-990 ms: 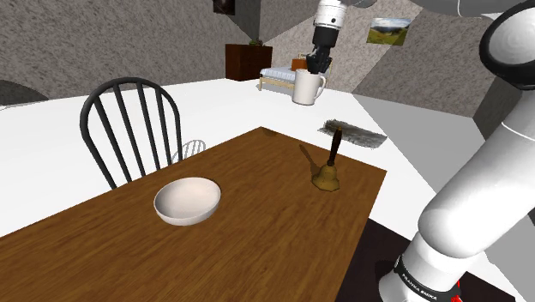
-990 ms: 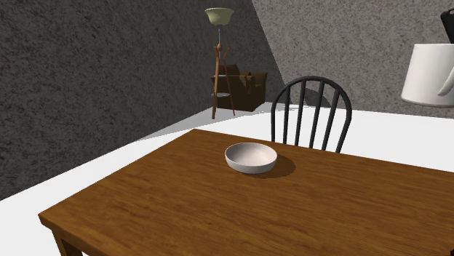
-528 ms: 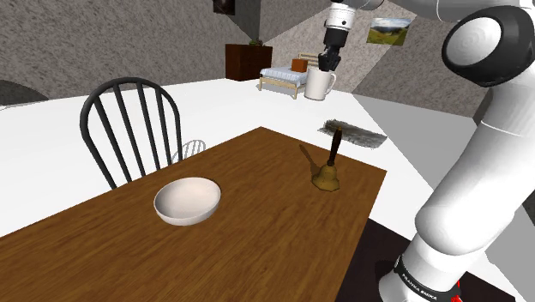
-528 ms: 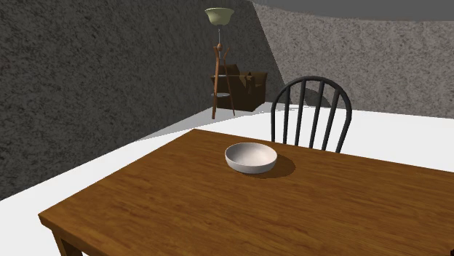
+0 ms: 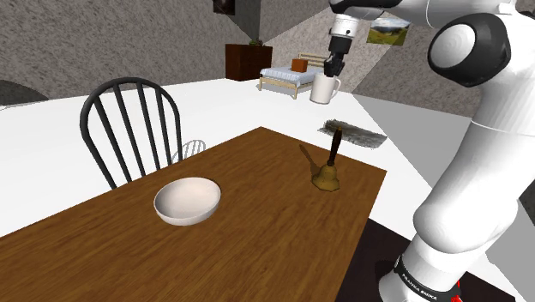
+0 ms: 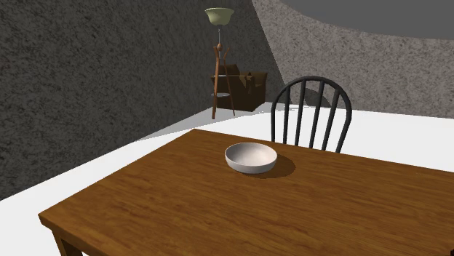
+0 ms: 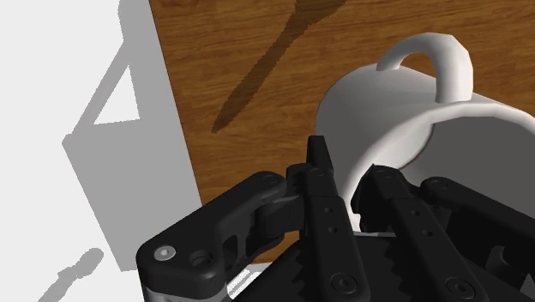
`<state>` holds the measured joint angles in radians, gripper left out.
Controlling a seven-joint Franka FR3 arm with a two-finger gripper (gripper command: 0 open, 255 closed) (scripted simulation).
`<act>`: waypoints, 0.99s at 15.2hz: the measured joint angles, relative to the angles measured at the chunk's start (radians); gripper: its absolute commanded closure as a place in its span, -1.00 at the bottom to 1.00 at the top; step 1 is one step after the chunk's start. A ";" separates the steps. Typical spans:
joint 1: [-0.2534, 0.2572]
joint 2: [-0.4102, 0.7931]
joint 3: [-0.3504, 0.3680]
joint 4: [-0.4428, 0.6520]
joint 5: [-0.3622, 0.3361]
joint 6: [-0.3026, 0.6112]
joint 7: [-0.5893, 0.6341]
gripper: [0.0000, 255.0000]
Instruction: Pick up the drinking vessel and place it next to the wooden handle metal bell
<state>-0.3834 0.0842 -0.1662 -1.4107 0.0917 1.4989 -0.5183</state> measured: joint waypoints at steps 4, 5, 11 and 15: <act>0.001 -0.017 0.000 -0.076 -0.003 0.058 -0.004 1.00; 0.002 -0.022 0.001 -0.097 -0.004 0.075 -0.005 1.00; 0.005 -0.041 0.003 -0.206 -0.007 0.165 -0.007 1.00; 0.005 -0.044 0.003 -0.261 -0.007 0.217 -0.011 1.00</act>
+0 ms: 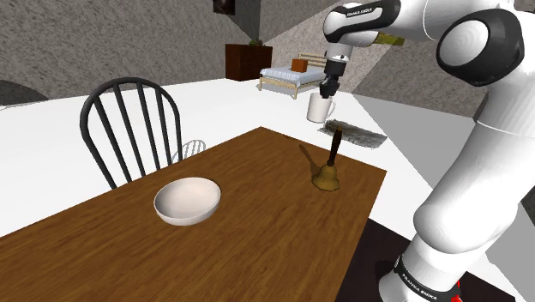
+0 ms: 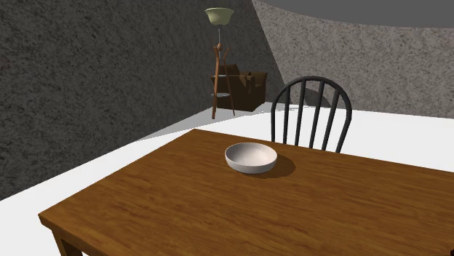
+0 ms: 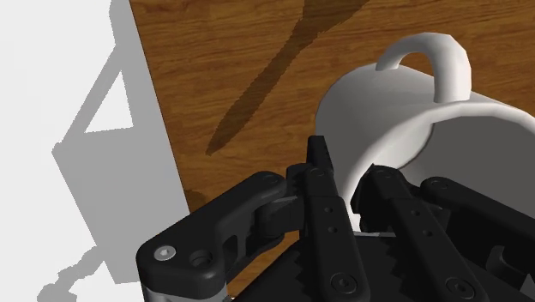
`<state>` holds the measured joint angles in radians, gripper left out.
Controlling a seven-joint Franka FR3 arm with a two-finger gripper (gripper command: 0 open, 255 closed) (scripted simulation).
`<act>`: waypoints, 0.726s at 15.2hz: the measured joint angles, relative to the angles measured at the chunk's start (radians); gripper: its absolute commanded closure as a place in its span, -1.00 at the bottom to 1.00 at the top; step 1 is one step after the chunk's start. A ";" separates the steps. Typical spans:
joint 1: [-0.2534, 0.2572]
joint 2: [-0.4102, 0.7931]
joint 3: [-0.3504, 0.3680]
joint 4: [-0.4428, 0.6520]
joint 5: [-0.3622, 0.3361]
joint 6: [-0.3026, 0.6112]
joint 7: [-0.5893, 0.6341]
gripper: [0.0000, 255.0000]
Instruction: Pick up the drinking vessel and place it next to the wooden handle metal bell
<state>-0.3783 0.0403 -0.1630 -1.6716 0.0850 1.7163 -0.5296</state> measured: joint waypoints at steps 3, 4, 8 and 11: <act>0.001 -0.006 0.001 -0.048 0.000 0.042 -0.002 1.00; 0.000 -0.004 0.000 -0.061 0.000 0.056 -0.004 1.00; 0.002 -0.005 0.001 -0.115 0.001 0.109 -0.006 1.00; 0.002 0.001 0.002 -0.143 0.003 0.144 -0.010 1.00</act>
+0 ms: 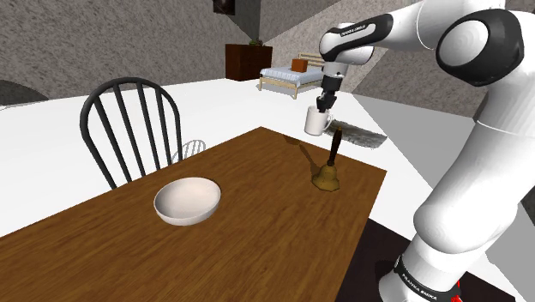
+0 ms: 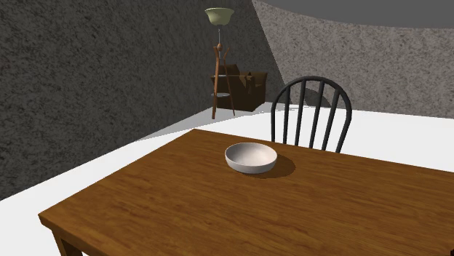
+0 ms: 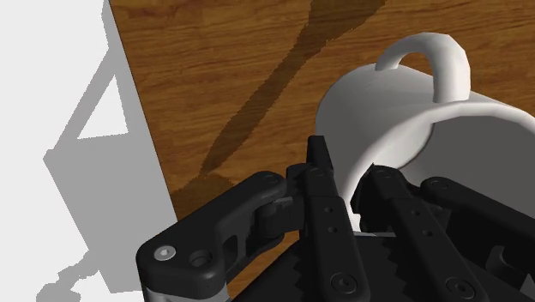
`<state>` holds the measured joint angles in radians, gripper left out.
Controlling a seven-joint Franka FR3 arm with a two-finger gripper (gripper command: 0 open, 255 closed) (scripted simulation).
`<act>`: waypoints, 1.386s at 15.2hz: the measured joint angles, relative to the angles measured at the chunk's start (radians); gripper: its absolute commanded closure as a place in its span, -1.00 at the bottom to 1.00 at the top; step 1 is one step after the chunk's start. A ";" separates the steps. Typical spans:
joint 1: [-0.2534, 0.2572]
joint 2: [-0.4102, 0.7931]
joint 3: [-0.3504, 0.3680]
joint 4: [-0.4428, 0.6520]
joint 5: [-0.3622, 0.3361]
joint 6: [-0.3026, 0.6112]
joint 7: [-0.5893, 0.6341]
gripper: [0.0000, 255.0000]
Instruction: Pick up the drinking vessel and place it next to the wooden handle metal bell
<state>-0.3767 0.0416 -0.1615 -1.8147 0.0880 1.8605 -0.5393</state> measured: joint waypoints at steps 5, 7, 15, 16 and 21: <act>0.002 0.004 0.002 -0.061 0.003 0.066 -0.003 1.00; 0.001 0.010 0.001 -0.083 0.005 0.093 -0.007 1.00; 0.000 0.040 0.001 -0.157 0.015 0.196 -0.022 1.00; 0.000 0.039 0.001 -0.170 0.015 0.207 -0.023 1.00; 0.000 0.065 0.002 -0.210 0.024 0.272 -0.032 1.00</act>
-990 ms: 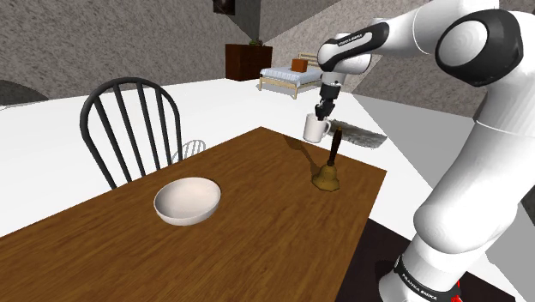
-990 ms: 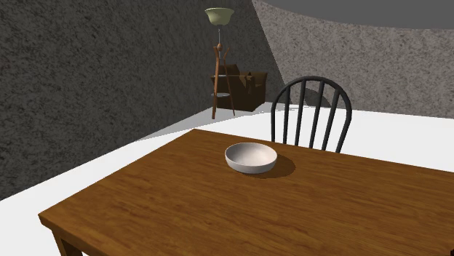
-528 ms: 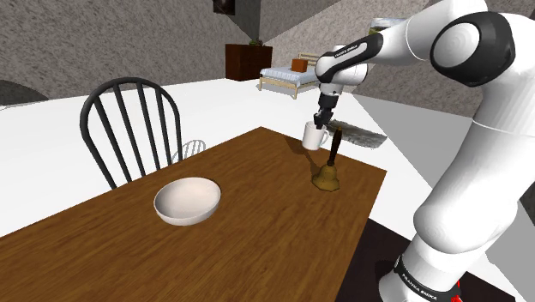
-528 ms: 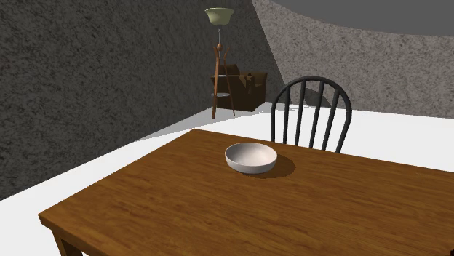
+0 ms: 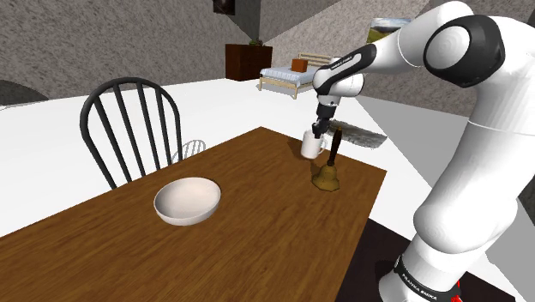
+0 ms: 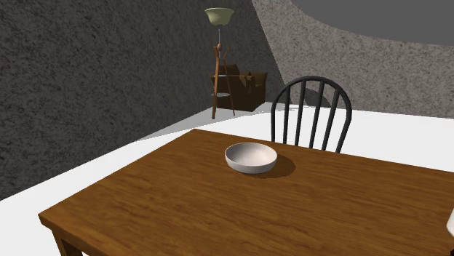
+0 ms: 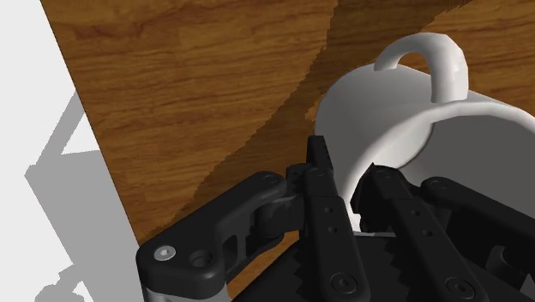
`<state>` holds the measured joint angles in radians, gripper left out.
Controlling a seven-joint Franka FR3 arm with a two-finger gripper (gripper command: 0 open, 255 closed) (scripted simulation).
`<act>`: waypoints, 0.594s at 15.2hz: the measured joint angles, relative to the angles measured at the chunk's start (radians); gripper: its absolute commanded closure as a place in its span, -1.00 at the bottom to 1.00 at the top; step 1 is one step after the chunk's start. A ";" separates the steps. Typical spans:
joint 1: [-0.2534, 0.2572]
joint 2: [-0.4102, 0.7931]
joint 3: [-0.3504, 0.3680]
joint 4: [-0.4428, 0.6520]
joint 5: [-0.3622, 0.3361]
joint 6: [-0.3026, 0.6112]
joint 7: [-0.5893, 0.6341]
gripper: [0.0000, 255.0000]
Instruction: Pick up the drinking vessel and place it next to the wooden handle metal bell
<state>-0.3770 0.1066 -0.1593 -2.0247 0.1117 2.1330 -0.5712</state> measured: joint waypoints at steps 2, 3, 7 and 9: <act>0.000 0.015 0.001 -0.010 0.004 0.025 -0.004 1.00; 0.000 0.021 0.001 -0.018 0.007 0.038 -0.006 1.00; -0.001 0.044 0.003 -0.039 0.015 0.082 -0.014 1.00; -0.001 0.048 0.003 -0.043 0.016 0.090 -0.015 1.00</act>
<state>-0.3782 0.1547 -0.1565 -2.0673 0.1279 2.2225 -0.5866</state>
